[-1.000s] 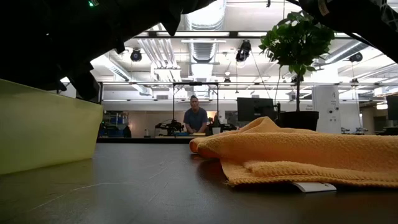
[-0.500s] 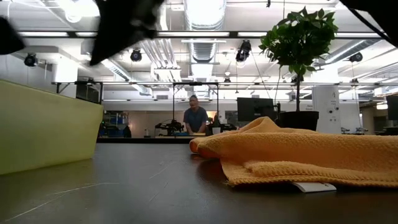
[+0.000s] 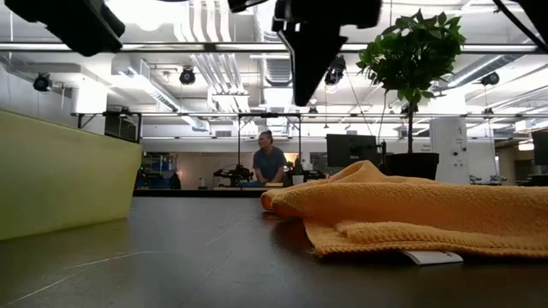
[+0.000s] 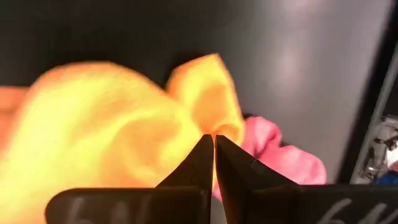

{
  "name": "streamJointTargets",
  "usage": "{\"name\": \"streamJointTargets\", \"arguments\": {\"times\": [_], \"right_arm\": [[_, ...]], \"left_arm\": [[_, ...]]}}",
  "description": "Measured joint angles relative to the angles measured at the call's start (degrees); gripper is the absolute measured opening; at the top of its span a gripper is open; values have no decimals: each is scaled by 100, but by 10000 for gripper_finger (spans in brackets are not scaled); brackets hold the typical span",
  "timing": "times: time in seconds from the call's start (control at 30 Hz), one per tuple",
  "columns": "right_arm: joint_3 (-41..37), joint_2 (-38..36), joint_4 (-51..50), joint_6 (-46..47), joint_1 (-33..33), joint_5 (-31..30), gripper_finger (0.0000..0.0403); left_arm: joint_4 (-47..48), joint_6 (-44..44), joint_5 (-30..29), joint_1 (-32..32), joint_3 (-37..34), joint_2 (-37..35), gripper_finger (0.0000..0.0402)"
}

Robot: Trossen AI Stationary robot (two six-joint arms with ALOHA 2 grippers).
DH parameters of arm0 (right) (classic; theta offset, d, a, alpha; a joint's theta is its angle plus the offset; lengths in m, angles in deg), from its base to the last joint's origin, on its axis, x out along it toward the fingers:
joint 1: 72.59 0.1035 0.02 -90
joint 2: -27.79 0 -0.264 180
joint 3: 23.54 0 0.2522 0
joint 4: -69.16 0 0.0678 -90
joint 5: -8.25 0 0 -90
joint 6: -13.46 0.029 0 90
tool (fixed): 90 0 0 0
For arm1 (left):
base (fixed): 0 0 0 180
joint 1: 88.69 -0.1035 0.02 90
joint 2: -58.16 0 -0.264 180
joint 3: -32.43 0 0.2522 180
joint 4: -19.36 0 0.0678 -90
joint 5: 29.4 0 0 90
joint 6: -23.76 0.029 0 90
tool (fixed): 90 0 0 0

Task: Fold microfiber towels
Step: Fold the left orange microfiber towel

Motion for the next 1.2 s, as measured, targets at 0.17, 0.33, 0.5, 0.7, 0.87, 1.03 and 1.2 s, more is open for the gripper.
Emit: {"name": "streamJointTargets", "arguments": {"times": [0.17, 0.33, 0.5, 0.7, 0.87, 1.03, 1.2], "right_arm": [[-261, -41, 11, -49, 182, 272, 11], [-772, -272, 237, 4, 198, 271, 11], [-1679, -795, 1043, -3, 194, 259, 11], [-3140, -1660, 2616, -142, 220, 261, 11], [-4539, -2462, 4237, -154, 279, 270, 11], [-5579, -3014, 5145, 603, 280, 1061, 27], [-6241, -3146, 5678, 867, 402, 1397, 87]], "left_arm": [[-84, 388, -65, -36, -12, 243, 6], [-85, 400, -76, -44, -15, 456, 6], [-77, 402, -92, -42, -19, 610, 6], [-90, 405, -152, -44, -19, 678, 6], [-256, 407, -246, -73, -19, 658, 6], [-594, 666, -487, -173, -21, 683, 6], [-1249, 1290, -670, -388, -21, 782, 6]]}}
